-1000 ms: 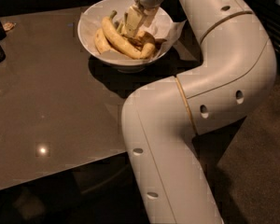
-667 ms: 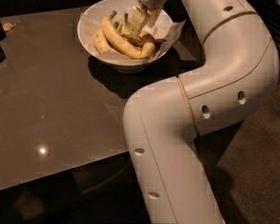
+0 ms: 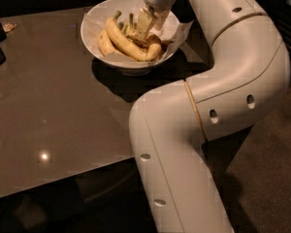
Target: Pick banana from white bowl
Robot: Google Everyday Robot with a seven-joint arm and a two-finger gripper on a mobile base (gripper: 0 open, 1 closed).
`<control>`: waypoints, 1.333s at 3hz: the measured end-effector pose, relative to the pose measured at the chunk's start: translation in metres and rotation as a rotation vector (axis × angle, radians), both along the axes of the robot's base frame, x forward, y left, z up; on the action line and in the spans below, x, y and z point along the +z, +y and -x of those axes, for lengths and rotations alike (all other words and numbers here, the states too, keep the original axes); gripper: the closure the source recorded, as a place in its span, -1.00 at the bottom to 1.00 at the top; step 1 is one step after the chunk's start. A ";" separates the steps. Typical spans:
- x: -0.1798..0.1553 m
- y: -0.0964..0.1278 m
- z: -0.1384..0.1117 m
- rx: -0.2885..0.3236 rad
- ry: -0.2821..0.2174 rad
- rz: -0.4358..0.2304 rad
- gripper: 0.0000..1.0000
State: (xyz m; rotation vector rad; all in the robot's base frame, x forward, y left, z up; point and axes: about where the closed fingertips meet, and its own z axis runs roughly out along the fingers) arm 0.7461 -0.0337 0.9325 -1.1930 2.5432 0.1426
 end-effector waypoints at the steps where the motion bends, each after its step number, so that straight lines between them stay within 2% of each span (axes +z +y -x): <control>1: -0.007 -0.004 -0.001 -0.014 0.015 0.003 -0.04; 3: -0.028 -0.010 -0.004 -0.033 0.056 0.003 -0.06; 4: -0.029 -0.010 -0.004 -0.034 0.056 0.003 0.29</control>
Offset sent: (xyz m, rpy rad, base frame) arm 0.0185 -0.0241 -0.0057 -0.0233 0.1158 -0.0318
